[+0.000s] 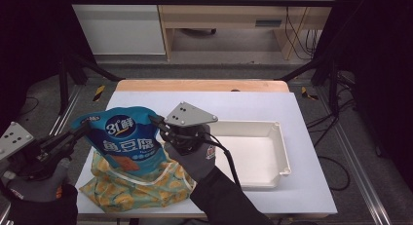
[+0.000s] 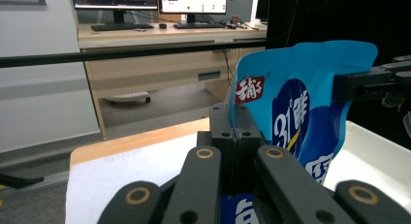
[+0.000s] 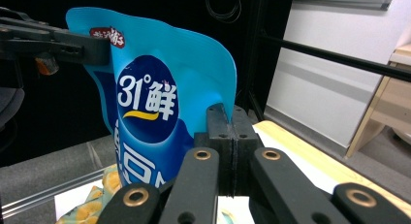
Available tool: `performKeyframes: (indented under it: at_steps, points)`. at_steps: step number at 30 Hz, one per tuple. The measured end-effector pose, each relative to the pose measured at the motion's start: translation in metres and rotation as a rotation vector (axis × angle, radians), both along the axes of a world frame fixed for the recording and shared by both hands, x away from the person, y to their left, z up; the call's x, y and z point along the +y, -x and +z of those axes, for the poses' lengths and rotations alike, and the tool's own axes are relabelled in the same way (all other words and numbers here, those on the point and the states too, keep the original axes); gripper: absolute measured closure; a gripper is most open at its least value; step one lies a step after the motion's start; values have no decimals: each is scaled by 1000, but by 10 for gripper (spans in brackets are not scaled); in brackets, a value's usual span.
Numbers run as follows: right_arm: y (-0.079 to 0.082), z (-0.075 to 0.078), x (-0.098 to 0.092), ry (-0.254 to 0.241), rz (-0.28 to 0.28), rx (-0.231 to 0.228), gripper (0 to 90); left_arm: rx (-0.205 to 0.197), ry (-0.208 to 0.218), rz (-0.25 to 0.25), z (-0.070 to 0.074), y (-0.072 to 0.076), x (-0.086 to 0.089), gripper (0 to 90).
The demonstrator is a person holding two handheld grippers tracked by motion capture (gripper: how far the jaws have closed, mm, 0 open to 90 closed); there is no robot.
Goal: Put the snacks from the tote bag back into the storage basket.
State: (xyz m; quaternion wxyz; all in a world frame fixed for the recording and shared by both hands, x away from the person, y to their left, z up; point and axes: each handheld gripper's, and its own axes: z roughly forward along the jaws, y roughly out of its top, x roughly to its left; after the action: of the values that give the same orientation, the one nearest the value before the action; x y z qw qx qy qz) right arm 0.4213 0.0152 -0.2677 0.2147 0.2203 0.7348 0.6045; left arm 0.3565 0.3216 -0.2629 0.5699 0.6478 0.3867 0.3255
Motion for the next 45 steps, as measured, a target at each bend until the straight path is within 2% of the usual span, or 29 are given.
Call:
performKeyframes:
  at_steps: [16,40,42,43,45]
  points:
    - [7,26,-9,2,-9,-50,900,-45,-9,-16,24,4,-9,898]
    - [18,38,-66,-6,-74,-69,900,-74,-23,-105,34,-6,-61,898]
    - [19,39,-71,-6,-82,-71,900,-90,-28,-111,35,-7,-65,898]
    - [19,40,-74,-5,-85,-72,900,-77,-25,-116,35,-7,-68,898]
    - [20,41,-79,-3,-92,-75,900,-80,-27,-124,36,-8,-72,898]
